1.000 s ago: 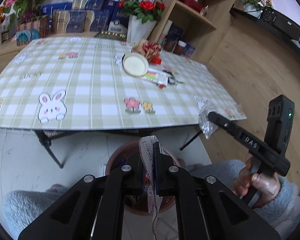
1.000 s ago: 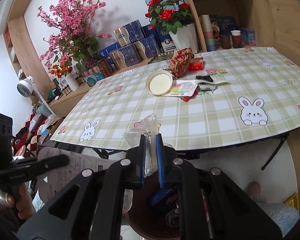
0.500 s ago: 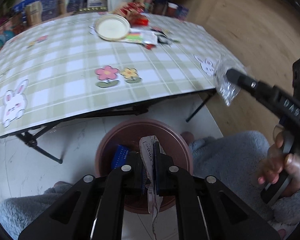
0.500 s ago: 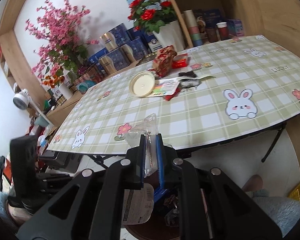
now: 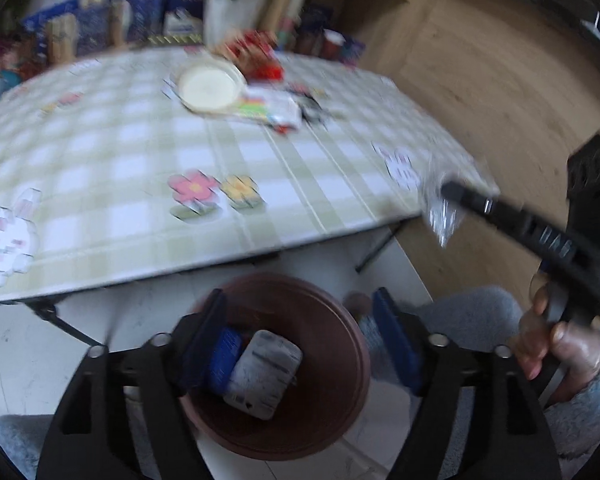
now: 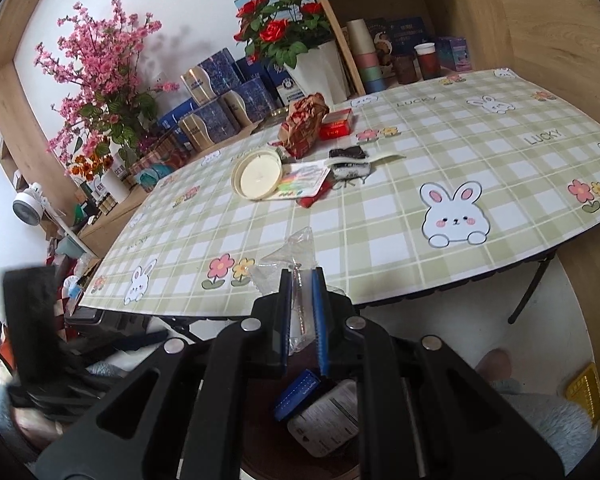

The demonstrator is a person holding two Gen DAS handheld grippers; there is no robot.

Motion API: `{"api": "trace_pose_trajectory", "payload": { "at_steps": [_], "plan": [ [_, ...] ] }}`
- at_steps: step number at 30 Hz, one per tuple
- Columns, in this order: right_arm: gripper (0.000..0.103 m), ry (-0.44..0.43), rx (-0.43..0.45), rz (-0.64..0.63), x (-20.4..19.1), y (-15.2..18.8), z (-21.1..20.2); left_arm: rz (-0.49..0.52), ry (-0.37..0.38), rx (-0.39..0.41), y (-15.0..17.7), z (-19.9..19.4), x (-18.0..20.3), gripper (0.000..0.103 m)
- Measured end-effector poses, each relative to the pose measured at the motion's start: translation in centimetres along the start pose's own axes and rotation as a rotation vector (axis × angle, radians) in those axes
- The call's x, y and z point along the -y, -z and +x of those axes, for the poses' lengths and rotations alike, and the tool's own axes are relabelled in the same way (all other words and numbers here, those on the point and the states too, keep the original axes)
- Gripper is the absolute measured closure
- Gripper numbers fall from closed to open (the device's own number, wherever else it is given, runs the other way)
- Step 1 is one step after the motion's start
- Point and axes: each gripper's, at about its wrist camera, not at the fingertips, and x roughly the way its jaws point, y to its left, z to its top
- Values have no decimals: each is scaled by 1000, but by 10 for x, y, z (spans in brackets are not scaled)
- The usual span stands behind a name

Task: Collect trash
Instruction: 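Open the left tool to drop the paper label into the bin, then open the right tool to drop the clear wrapper into the bin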

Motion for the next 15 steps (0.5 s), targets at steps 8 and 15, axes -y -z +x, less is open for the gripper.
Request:
{"api": "trace_pose_trajectory", "payload": {
  "at_steps": [8,15],
  "plan": [
    [89,-2,-91,-64,-20,21,26,-78,-182,223,-15,-67,-28,6],
    [89,12,-201,-106,-29,53,59,-123,-291,298,-11,-89,-54,6]
  ]
}}
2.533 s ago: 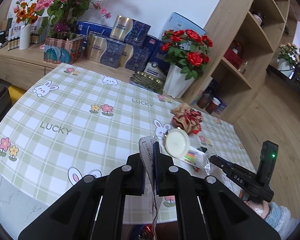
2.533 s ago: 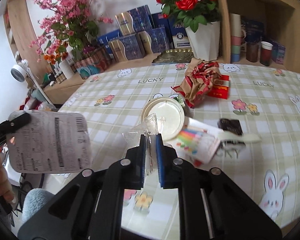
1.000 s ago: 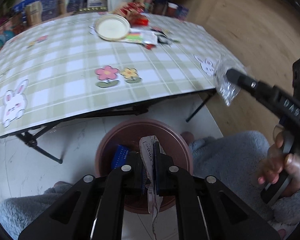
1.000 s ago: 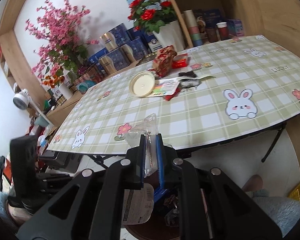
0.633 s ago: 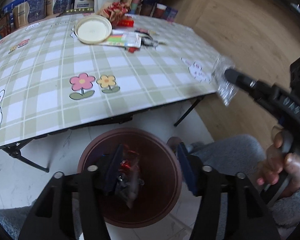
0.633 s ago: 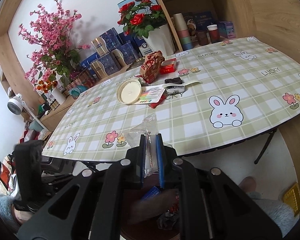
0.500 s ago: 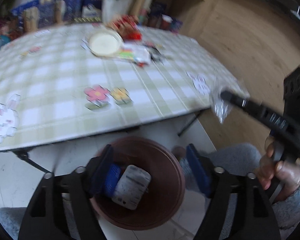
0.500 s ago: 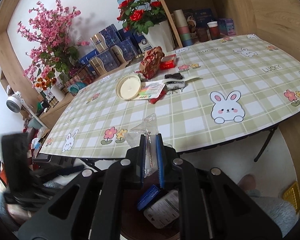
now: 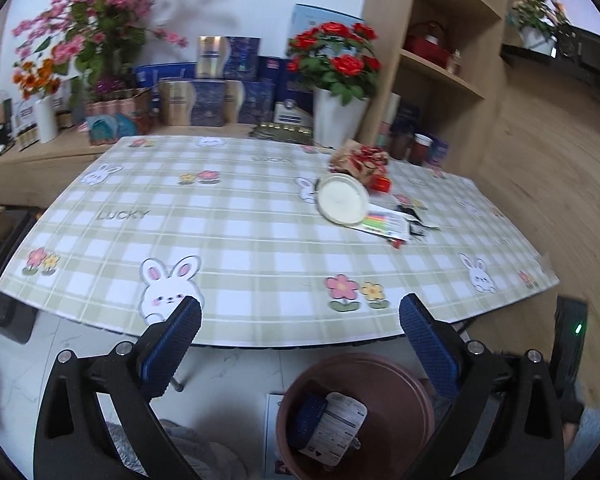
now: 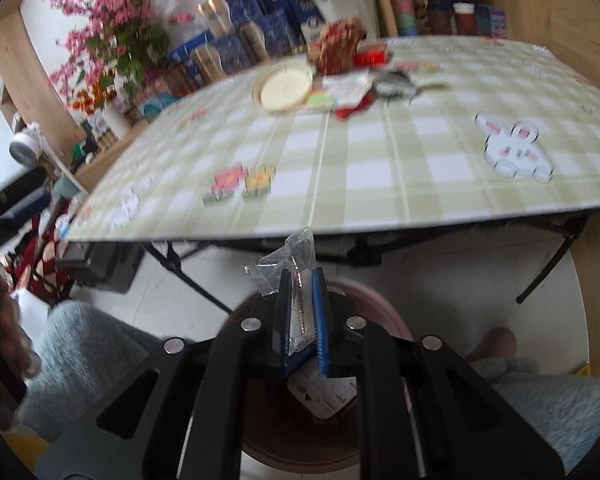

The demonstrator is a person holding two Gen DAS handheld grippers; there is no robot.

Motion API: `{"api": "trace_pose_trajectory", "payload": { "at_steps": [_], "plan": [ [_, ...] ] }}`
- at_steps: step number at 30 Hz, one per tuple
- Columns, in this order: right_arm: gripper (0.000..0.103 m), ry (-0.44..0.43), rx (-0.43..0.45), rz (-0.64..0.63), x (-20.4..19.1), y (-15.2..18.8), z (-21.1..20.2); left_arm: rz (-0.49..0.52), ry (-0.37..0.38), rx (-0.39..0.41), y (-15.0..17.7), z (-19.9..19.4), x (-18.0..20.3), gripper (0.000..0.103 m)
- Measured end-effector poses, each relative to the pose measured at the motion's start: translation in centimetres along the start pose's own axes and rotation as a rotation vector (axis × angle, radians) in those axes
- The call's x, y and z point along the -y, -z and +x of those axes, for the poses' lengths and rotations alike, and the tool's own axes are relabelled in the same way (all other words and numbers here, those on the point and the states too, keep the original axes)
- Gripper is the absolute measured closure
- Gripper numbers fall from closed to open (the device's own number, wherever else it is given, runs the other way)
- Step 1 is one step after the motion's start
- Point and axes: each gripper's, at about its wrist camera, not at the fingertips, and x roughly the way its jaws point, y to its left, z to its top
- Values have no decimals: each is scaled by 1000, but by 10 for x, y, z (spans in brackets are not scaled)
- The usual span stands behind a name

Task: Collect trash
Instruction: 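Open the right tool to drop the clear wrapper into the bin, then move both tools back over the table toward the white paper plate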

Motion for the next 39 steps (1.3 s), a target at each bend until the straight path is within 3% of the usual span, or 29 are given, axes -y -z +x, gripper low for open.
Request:
{"api": "trace_pose_trajectory", "payload": {
  "at_steps": [7,11,17,21,23,27,30,32,34,39],
  "plan": [
    [89,82,-148,-40,5,30,47,-85,-70,-19,20,5,-21,6],
    [89,122,-218,-59,6,39,66,-126,-72,-46,33,8,-26,6],
    [89,136,-245,-111,-5,44,73,-95,-100,-5,39,2,-24,6],
    [87,145,-246,-123,-6,43,72,-71,-99,-20,43,4,-18,6],
    [75,146,-240,-120,-4,41,72,-46,-97,-19,45,4,-14,6],
    [69,148,-215,-119,-3,39,66,-29,-89,-18,46,4,-10,6],
    [54,156,-194,-118,-4,37,63,-25,-85,-15,47,3,-8,6],
    [39,165,-168,-116,-4,34,59,-19,-81,-11,46,2,-7,6],
    [15,175,-127,-111,-4,31,52,-6,-82,-4,46,0,-4,6],
    [7,203,-51,-77,1,23,37,12,-85,-6,45,1,-2,6]
  ]
}}
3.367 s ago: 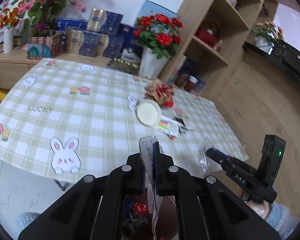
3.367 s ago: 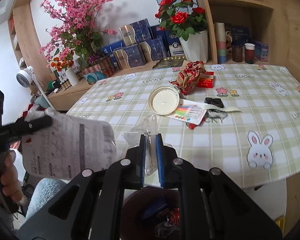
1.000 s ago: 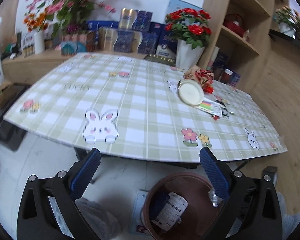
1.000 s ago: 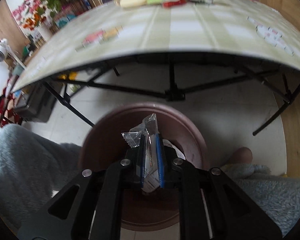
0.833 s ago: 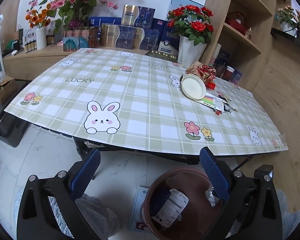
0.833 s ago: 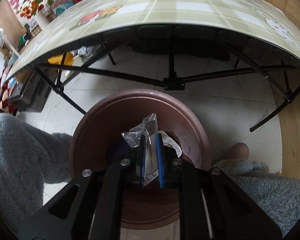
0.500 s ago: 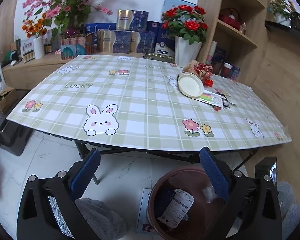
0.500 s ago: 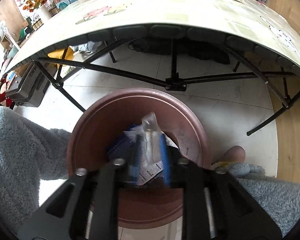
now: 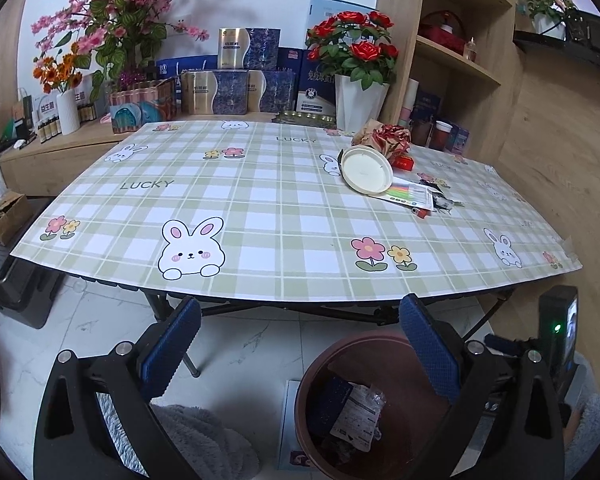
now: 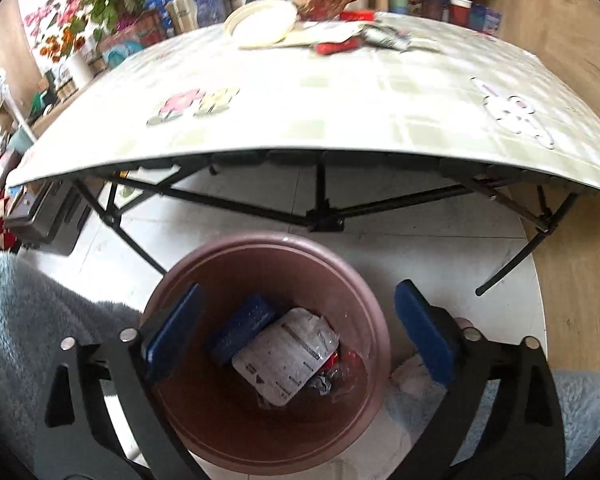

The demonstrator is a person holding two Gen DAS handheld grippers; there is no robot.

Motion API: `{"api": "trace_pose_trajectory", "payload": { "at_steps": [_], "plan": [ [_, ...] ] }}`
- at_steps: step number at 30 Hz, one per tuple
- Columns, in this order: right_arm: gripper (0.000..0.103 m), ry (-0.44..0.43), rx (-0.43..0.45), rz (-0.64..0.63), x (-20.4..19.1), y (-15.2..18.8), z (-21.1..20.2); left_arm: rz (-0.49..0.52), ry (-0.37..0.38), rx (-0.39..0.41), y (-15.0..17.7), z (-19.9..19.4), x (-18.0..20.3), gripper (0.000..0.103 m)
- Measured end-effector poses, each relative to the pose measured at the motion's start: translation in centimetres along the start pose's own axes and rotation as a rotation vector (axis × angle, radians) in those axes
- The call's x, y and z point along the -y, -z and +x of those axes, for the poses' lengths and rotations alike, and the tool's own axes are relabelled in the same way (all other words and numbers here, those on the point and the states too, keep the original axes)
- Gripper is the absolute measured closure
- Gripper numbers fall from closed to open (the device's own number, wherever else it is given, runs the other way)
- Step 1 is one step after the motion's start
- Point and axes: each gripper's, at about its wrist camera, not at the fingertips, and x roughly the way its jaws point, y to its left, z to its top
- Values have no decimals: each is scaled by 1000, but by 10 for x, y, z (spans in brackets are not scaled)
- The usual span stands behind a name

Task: Collect trash
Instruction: 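Move both tools back over the table toward the white paper plate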

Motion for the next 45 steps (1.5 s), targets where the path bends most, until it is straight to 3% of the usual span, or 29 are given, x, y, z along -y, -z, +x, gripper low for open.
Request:
{"api": "trace_pose_trajectory", "payload": {
  "at_steps": [5,12,15,20,29,35,45],
  "plan": [
    [6,22,54,39,8,-4,-11,1,-3,-1,0,1,0,6],
    [6,-19,95,87,18,-16,-23,-3,-9,2,-1,1,-1,6],
    [6,-63,126,117,25,-30,-31,17,-11,-2,-4,3,1,6],
    [6,-54,177,137,35,-58,-46,18,12,0,-15,8,2,6],
    [6,-107,192,58,48,-104,-54,49,46,52,-56,14,3,6],
    [6,-150,170,60,61,-118,-46,50,53,42,-84,39,9,6],
    [6,-100,201,114,84,-142,-27,147,117,-31,-123,125,63,6]
  ]
}}
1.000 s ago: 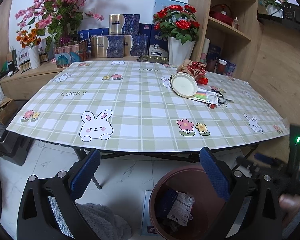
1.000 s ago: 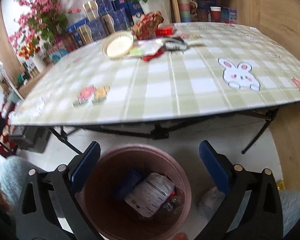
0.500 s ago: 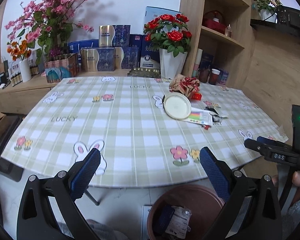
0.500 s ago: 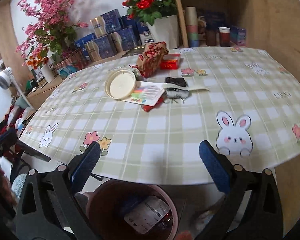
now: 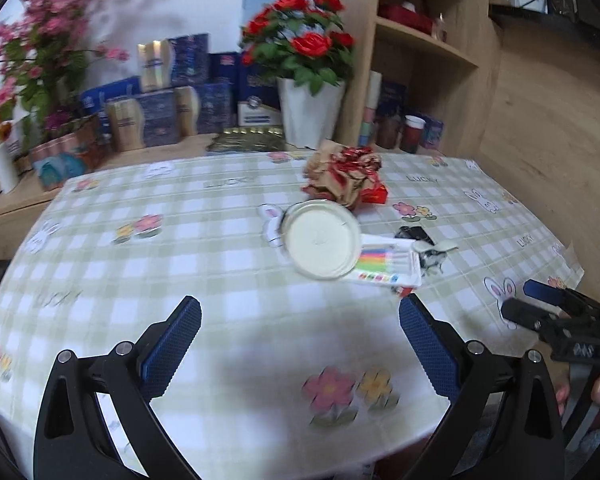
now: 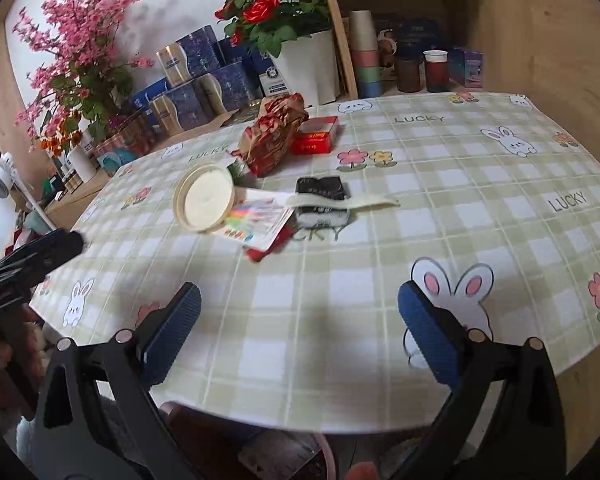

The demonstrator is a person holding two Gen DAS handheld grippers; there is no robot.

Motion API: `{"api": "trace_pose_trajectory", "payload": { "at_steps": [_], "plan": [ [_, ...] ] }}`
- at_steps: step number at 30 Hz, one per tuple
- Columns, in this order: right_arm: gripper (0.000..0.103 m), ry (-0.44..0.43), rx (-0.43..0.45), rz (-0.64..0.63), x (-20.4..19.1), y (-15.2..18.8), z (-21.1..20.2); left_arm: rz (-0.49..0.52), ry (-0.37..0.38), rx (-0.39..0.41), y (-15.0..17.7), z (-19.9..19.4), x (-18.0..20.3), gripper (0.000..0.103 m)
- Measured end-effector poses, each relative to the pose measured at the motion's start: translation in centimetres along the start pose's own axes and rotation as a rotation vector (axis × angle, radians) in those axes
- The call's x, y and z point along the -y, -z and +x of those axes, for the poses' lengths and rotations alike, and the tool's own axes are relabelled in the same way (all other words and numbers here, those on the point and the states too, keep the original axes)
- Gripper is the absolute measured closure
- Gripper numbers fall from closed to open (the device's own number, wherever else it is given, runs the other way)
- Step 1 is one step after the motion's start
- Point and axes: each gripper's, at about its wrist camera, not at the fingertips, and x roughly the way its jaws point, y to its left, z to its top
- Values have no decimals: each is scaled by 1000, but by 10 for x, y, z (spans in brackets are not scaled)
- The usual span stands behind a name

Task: Collect trash
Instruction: 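Move both tools back over the table toward the white paper plate, then grasp the white paper plate by its rim with the left tool, then grasp the red-and-brown wrapping paper with the right tool while the left tool holds the plate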

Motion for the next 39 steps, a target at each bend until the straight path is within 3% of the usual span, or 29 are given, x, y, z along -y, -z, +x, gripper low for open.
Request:
{"api": "trace_pose_trajectory", "payload": {
  "at_steps": [4,11,17,22,24,25,28,39],
  "plan": [
    [6,-15,15,4,8,-11,7,-16,35,-19,-26,54,18,6],
    [6,10,23,1,22,-20,19,-99,-37,-98,-47,131,20,6],
    [6,23,10,15,30,-19,28,-19,-111,-121,-51,154,30,6],
    [6,27,7,6,26,-19,31,47,-192,-201,-44,178,37,6],
    [6,25,11,-1,24,-20,30,37,-188,-204,-45,178,34,6],
    [6,25,13,-4,23,-20,29,21,-165,-206,-45,175,30,15],
    [6,19,6,-10,21,-22,29,-9,-90,-192,-48,160,19,20],
    [6,49,65,-85,0,-50,20,-188,-21,-101,-38,67,-46,20]
  ]
}}
